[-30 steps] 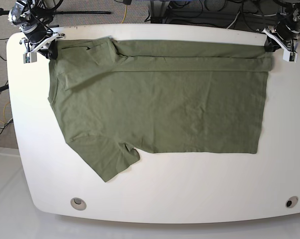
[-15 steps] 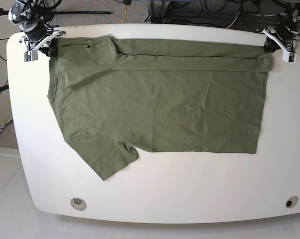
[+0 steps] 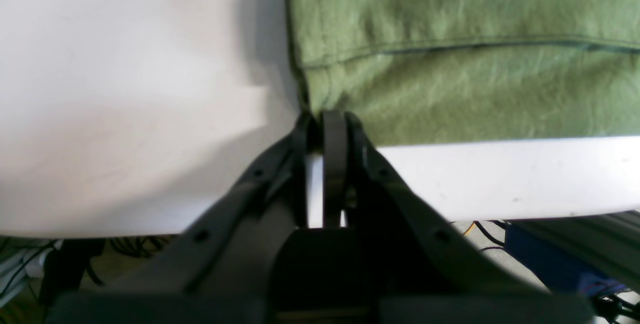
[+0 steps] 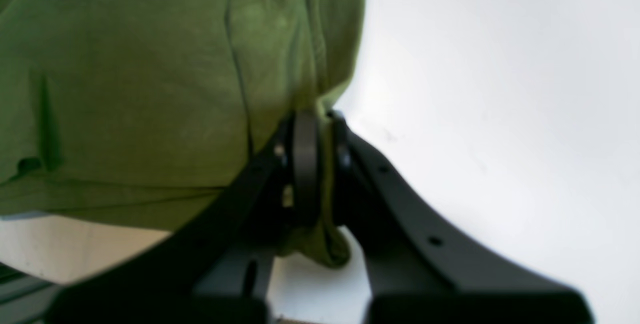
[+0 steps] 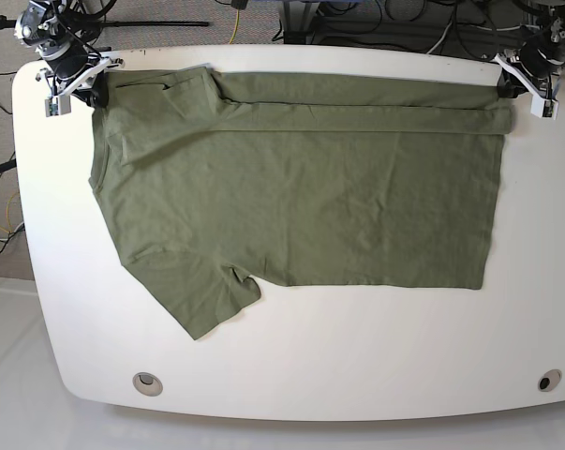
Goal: Fold the T-shirt properly
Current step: 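Drag the olive shirt toward the robot with both grippers, then open both grippers and release the shirt edge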
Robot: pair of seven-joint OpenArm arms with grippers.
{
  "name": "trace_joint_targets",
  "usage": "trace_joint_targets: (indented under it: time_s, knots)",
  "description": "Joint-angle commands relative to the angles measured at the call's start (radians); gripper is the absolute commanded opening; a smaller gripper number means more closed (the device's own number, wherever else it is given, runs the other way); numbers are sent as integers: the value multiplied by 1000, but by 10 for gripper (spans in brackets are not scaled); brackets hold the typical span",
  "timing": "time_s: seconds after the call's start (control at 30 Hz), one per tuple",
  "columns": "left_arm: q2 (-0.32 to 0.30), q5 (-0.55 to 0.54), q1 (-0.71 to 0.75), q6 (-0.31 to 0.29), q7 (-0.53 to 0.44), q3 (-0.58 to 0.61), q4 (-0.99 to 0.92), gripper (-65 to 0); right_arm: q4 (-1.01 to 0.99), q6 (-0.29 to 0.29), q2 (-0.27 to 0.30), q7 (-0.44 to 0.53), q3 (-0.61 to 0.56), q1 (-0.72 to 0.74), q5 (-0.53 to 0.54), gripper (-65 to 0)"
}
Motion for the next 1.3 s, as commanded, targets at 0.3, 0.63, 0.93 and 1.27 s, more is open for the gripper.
trace_joint_targets:
  time_s: [0.3, 0.63, 0.93, 1.27]
  knots:
    - [-25, 22, 11, 4, 35, -9, 25, -416, 10, 3, 17, -17, 9, -13, -19, -343]
    - [-30, 7, 3, 23, 16, -32, 69, -318, 28, 3, 18, -34, 60, -9, -7, -284]
    - [-33, 1, -18, 30, 25, -54, 119, -317, 81, 4, 21, -59, 95, -10, -5, -275]
    - [-30, -15, -52, 24, 48, -92, 177, -323, 234, 1, 20, -68, 120, -7, -5, -250]
